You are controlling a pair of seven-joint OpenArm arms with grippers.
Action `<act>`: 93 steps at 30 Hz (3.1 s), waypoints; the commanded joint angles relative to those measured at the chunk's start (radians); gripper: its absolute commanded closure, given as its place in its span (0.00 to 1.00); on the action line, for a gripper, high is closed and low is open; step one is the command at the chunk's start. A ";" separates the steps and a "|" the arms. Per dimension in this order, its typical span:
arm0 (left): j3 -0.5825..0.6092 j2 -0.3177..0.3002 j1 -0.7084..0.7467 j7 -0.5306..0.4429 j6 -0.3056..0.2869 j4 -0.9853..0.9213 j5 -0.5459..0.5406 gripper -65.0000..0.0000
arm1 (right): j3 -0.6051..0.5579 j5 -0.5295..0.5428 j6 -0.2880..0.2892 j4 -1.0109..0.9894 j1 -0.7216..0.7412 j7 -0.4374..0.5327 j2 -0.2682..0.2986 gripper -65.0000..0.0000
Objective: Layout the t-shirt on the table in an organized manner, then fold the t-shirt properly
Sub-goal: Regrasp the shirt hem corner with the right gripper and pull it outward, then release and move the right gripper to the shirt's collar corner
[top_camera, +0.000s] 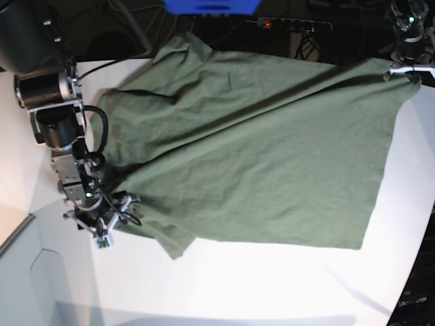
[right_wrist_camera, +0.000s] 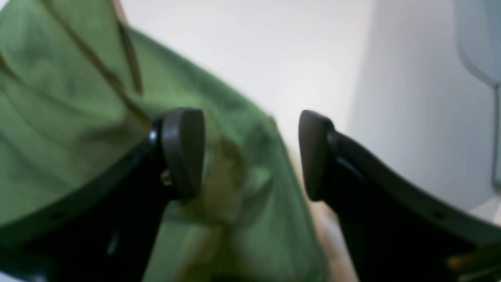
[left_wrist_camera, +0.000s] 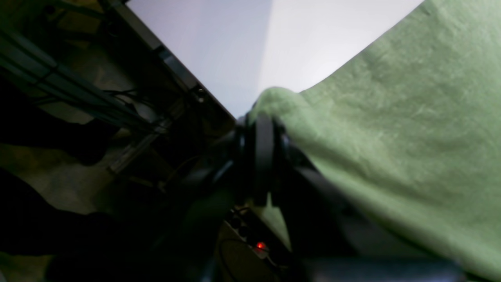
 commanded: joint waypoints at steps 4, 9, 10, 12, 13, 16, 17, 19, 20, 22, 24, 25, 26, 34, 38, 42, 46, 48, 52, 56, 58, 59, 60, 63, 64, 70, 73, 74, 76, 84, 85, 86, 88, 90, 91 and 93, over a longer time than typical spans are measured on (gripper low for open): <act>-0.006 -0.006 0.005 -0.027 0.001 0.018 0.003 1.00 | 0.000 0.005 -0.011 -0.064 0.052 0.020 0.006 0.65; -0.006 -0.006 0.005 -0.027 0.001 0.018 0.003 1.00 | 0.005 0.005 -0.014 -0.064 0.052 0.078 0.004 0.96; -0.006 -0.006 0.005 -0.027 0.001 0.018 0.003 1.00 | 0.005 0.005 -0.016 -0.064 0.054 0.084 0.006 1.00; -0.006 -0.008 0.005 -0.027 0.001 0.018 0.003 1.00 | 0.005 0.008 -0.016 -0.063 0.055 0.089 0.007 1.00; -0.006 -0.008 0.005 -0.027 0.001 0.018 0.003 1.00 | 0.006 0.009 -0.017 -0.061 0.061 0.089 0.009 1.00; -0.006 -0.006 0.005 -0.027 0.001 0.018 0.003 1.00 | 0.058 0.009 -0.017 -0.061 0.072 0.089 0.010 1.00; -0.006 -0.006 0.005 -0.027 0.001 0.018 0.003 1.00 | 0.117 0.009 -0.017 -0.061 0.074 0.089 0.010 1.00; -0.006 -0.006 0.005 -0.027 0.001 0.018 0.003 1.00 | 0.232 0.009 -0.017 -0.056 0.075 0.089 0.007 1.00; -0.006 -0.005 0.005 -0.027 0.001 0.018 0.003 1.00 | 0.284 0.009 -0.017 -0.052 0.075 0.089 0.007 1.00; -0.004 -0.005 0.005 -0.027 0.001 0.018 0.003 1.00 | 0.376 0.009 -0.017 -0.038 0.072 0.089 0.006 1.00; -0.003 -0.005 0.005 -0.027 0.001 0.018 0.003 1.00 | 0.416 0.009 -0.017 -0.036 0.072 0.089 0.004 1.00; -0.001 -0.005 0.005 -0.027 0.001 0.018 0.003 1.00 | 0.421 0.009 -0.017 -0.036 0.072 0.089 0.000 1.00; -0.001 -0.005 0.005 -0.027 0.001 0.018 0.002 1.00 | 0.422 0.009 -0.017 -0.036 0.072 0.089 -0.007 1.00; 0.001 0.012 -0.021 -0.024 0.001 0.018 0.002 1.00 | 0.419 0.005 -0.017 -0.040 0.072 0.082 -0.037 0.73; 0.002 0.026 -0.039 -0.024 0.001 0.018 0.002 1.00 | 0.419 0.005 -0.017 -0.033 0.074 0.089 -0.036 0.48; 0.002 0.045 -0.050 -0.023 0.001 0.018 0.005 1.00 | 0.419 0.005 -0.017 -0.029 0.080 0.089 -0.033 0.46; 0.002 0.046 -0.073 -0.023 0.001 0.020 0.002 1.00 | 0.419 0.005 -0.017 0.037 0.041 0.081 -0.017 0.46; 0.002 0.046 -0.078 -0.023 0.001 0.020 0.003 1.00 | 0.419 0.005 -0.017 0.102 -0.006 0.081 -0.016 0.46; 0.002 0.046 -0.079 -0.023 0.001 0.020 0.003 1.00 | 0.419 0.005 -0.013 0.315 -0.164 0.075 -0.016 0.45; 0.002 0.045 -0.101 -0.023 0.001 0.020 0.011 1.00 | 0.419 0.006 -0.010 0.539 -0.332 -0.046 -0.023 0.45; 0.002 0.041 -0.101 -0.023 0.001 0.020 0.011 1.00 | 0.393 0.006 0.013 0.609 -0.394 -0.085 -0.039 0.45; 0.002 0.040 -0.102 -0.023 0.001 0.020 0.011 1.00 | 0.381 0.006 0.036 0.642 -0.425 -0.103 -0.048 0.45; 0.002 0.038 -0.102 -0.023 0.001 0.020 0.011 1.00 | 0.370 0.006 0.058 0.668 -0.454 -0.115 -0.056 0.45; 0.001 0.038 -0.124 -0.023 0.001 0.018 0.011 1.00 | 0.333 0.006 0.093 0.683 -0.491 -0.135 -0.065 0.45; 0.001 0.037 -0.130 -0.023 0.001 0.017 0.011 1.00 | 0.322 0.006 0.093 0.680 -0.493 -0.135 -0.073 0.46; 0.001 0.037 -0.147 -0.023 0.001 0.018 0.006 1.00 | 0.312 0.006 0.096 0.487 -0.393 -0.126 -0.085 0.46; 0.001 0.037 -0.179 -0.023 0.001 0.008 0.011 1.00 | 0.312 0.006 0.096 0.298 -0.272 -0.120 -0.085 0.46; -0.001 0.037 -0.191 -0.023 0.001 0.005 0.011 1.00 | 0.312 0.006 0.096 0.241 -0.232 -0.111 -0.085 0.46; 0.001 0.037 -0.220 -0.023 0.001 -0.003 0.011 1.00 | 0.312 0.006 0.096 0.114 -0.146 -0.056 -0.085 0.46; 0.001 0.038 -0.365 -0.023 0.001 -0.026 0.011 1.00 | 0.312 0.005 0.090 -0.233 0.104 0.239 -0.086 0.45; 0.002 0.040 -0.374 -0.023 0.001 -0.021 0.011 1.00 | 0.312 0.005 0.090 -0.230 0.110 0.253 -0.088 0.45; 0.002 0.041 -0.377 -0.023 0.001 -0.018 0.011 1.00 | 0.312 0.005 0.090 -0.227 0.116 0.270 -0.091 0.45; 0.002 0.041 -0.377 -0.023 0.001 -0.018 0.006 1.00 | 0.313 0.005 0.090 -0.184 0.118 0.279 -0.088 0.45; 0.002 0.041 -0.375 -0.023 0.001 -0.018 0.008 1.00 | 0.318 0.005 0.090 -0.116 0.104 0.277 -0.082 0.45; 0.002 0.041 -0.372 -0.023 0.001 -0.018 0.006 1.00 | 0.318 0.005 0.090 -0.084 0.083 0.276 -0.070 0.45; 0.002 0.043 -0.366 -0.023 0.001 -0.018 0.003 1.00 | 0.318 0.005 0.090 -0.010 0.043 0.260 -0.060 0.45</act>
